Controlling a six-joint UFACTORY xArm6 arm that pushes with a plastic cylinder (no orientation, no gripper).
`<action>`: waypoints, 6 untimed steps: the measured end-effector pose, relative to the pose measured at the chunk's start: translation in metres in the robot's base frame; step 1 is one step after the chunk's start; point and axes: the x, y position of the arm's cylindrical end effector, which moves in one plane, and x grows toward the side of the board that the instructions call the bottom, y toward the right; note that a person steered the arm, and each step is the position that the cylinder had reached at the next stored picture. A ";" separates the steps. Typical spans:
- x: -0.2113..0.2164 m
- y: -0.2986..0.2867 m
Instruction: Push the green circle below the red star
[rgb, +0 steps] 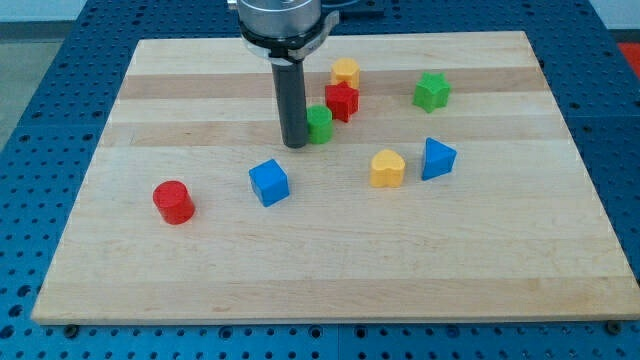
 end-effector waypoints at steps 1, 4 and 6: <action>0.000 -0.005; -0.015 -0.010; -0.014 -0.005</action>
